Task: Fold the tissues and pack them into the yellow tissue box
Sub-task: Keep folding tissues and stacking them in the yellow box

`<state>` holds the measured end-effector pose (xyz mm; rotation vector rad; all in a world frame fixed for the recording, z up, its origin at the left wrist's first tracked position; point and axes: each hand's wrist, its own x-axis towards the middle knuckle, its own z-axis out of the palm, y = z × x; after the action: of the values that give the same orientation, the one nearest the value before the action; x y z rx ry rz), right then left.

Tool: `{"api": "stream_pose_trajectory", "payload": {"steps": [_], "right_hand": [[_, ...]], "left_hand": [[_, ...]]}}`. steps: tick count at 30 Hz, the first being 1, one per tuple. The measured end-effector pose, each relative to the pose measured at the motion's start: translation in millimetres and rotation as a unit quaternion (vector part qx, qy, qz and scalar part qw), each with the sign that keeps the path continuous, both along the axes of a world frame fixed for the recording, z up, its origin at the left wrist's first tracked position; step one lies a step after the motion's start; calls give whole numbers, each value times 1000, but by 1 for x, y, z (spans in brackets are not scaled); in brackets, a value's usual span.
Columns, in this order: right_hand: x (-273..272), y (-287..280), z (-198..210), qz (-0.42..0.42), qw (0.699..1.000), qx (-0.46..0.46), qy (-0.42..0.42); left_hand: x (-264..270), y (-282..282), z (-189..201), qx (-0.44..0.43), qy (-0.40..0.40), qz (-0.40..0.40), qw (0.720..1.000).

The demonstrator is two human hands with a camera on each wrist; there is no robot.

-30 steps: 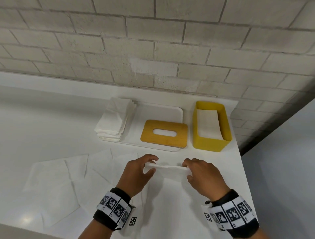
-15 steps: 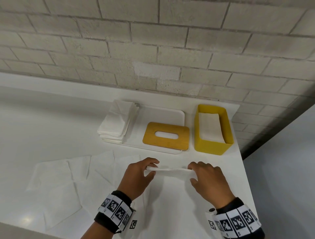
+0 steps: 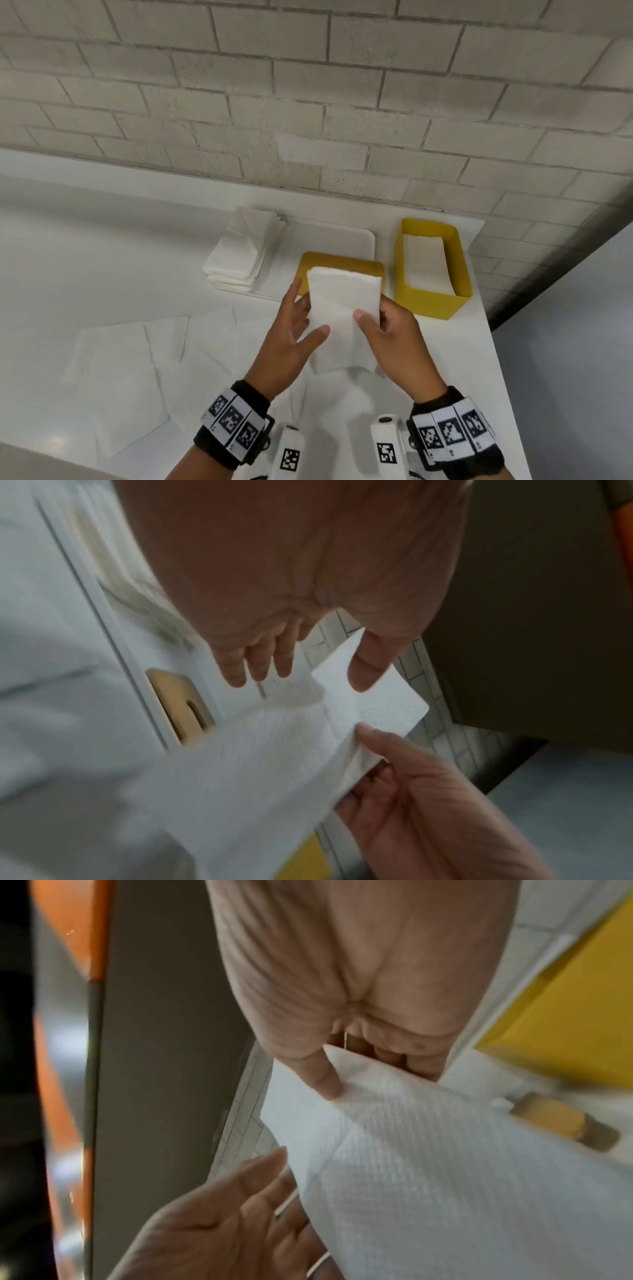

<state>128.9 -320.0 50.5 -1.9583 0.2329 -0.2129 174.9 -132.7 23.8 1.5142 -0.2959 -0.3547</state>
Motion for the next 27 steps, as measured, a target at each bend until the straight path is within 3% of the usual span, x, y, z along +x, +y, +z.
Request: {"api": "stream_pose_trajectory", "payload": {"steps": [2,5,7,12,20,24,27], "right_hand": [[0,4,-2,-33,998,48,-17],[-2,9,-3,-70,994,76,-45],[-4,12,-2,-84,991,88,-59],[-11,17,-11,-85,990,79,-85],[-17,13,-54,-95,993,72,-1],[-20,8,-58,-85,994,66,16],[-27,-4,-60,-54,995,84,29]], "left_hand": [[-4,-8,8,0,-8,-2,1000],[-7,-21,8,88,-86,43,991],[-9,-29,5,102,-104,71,987],[-12,-36,-11,121,-80,93,985],[-13,-35,-32,168,-47,71,982],[-13,-36,-27,154,-16,71,985],[-11,-33,-20,60,92,76,991]]}}
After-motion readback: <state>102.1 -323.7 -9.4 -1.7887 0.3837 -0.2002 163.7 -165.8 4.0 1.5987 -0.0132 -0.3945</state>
